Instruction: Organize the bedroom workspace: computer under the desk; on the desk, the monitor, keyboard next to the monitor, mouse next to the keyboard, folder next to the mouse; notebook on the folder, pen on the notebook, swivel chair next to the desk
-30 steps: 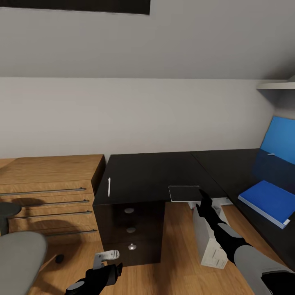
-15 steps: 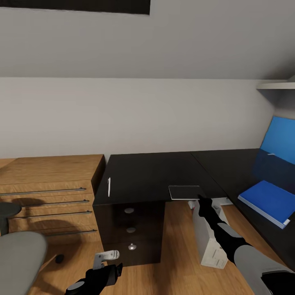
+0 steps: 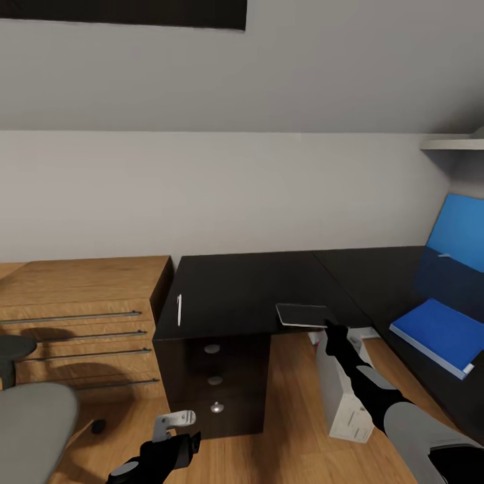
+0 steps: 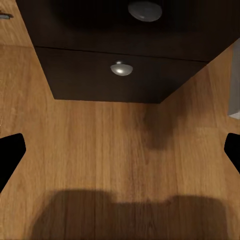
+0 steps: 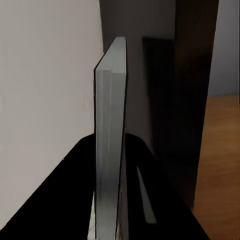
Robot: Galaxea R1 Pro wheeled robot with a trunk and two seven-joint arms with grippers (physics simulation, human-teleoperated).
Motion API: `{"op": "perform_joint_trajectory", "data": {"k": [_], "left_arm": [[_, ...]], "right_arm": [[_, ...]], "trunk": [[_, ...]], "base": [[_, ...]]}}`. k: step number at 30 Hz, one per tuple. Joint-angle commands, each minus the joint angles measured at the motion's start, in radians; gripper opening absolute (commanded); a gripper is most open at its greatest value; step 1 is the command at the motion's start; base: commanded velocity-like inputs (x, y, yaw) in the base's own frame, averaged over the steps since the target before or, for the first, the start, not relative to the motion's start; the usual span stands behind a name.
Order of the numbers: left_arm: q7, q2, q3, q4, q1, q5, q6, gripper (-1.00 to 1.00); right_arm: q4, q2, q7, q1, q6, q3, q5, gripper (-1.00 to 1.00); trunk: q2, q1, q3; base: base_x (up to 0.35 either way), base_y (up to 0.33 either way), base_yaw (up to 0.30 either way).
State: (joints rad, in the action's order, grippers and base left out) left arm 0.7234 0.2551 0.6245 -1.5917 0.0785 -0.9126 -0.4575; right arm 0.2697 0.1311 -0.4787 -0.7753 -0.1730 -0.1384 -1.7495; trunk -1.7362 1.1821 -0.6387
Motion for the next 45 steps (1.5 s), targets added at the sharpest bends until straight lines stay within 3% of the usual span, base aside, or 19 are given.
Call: {"op": "perform_joint_trajectory", "data": {"k": [1, 6, 12, 16, 20, 25, 29, 31, 33, 36, 41, 45], "left_arm": [[0.01, -0.001, -0.001, 0.009, 0.001, -0.006, -0.001, 1.0], [0.009, -0.012, 0.002, 0.078, 0.001, -0.004, -0.001, 1.0], [0.008, -0.077, -0.003, 0.172, 0.001, 0.0, 0.002, 1.0], [0.005, -0.095, -0.004, 0.288, 0.001, 0.006, 0.007, 1.0], [0.003, -0.098, -0.004, 0.378, 0.001, 0.007, 0.033, 1.0], [0.003, -0.1, -0.002, 0.427, 0.001, 0.009, 0.075, 1.0], [0.003, -0.1, -0.002, 0.466, 0.001, 0.009, 0.089, 1.0], [0.002, -0.1, -0.002, 0.473, 0.001, 0.01, 0.09, 1.0], [0.002, -0.098, -0.002, 0.481, 0.001, 0.01, 0.093, 1.0], [0.002, -0.098, -0.003, 0.5, 0.001, 0.008, 0.102, 1.0], [0.002, -0.099, -0.001, 0.543, 0.001, 0.008, 0.204, 1.0], [0.002, -0.1, 0.002, 0.547, 0.001, 0.008, 0.228, 1.0]], "right_arm": [[0.0, 0.0, -0.011, -0.001, -0.004, -0.009, -0.015, -1.0], [0.003, -0.001, -0.011, -0.001, -0.004, -0.01, -0.015, -1.0], [0.032, 0.0, -0.013, -0.001, -0.004, -0.012, -0.014, -1.0], [0.087, 0.004, -0.011, -0.001, -0.004, -0.012, -0.012, -1.0], [0.102, 0.004, -0.009, -0.001, -0.004, -0.013, -0.012, -1.0], [0.163, 0.003, 0.024, -0.001, -0.003, -0.014, -0.011, -1.0], [0.337, 0.009, 0.221, -0.001, -0.004, -0.011, -0.01, -1.0], [0.359, 0.012, 0.253, -0.001, -0.004, -0.01, -0.009, -1.0], [0.38, 0.041, 0.291, 0.0, -0.006, -0.009, -0.011, -1.0], [0.389, 0.079, 0.295, 0.01, -0.015, -0.008, -0.017, -1.0], [0.387, 0.087, 0.279, 0.017, -0.018, -0.007, -0.016, -1.0], [0.387, 0.088, 0.277, 0.019, -0.017, -0.007, -0.016, -1.0]], "trunk": [[0.007, -0.004, 0.002], [0.042, -0.023, 0.018], [0.084, -0.046, 0.037], [0.112, -0.062, 0.049], [0.14, -0.077, 0.062], [0.175, -0.096, 0.077], [0.196, -0.108, 0.087], [0.196, -0.108, 0.087], [0.196, -0.108, 0.087], [0.196, -0.108, 0.087], [0.196, -0.108, 0.087], [0.196, -0.108, 0.087]], "base": [[0.0, 0.0, 0.0], [0.0, 0.0, 0.0], [0.0, 0.0, 0.0], [0.0, 0.0, 0.0], [0.0, 0.0, 0.0], [0.0, 0.0, 0.0], [0.0, 0.0, 0.0], [0.0, 0.0, 0.0], [0.0, 0.0, 0.0], [0.0, 0.0, 0.0], [0.0, 0.0, 0.0], [0.0, 0.0, 0.0]]}}
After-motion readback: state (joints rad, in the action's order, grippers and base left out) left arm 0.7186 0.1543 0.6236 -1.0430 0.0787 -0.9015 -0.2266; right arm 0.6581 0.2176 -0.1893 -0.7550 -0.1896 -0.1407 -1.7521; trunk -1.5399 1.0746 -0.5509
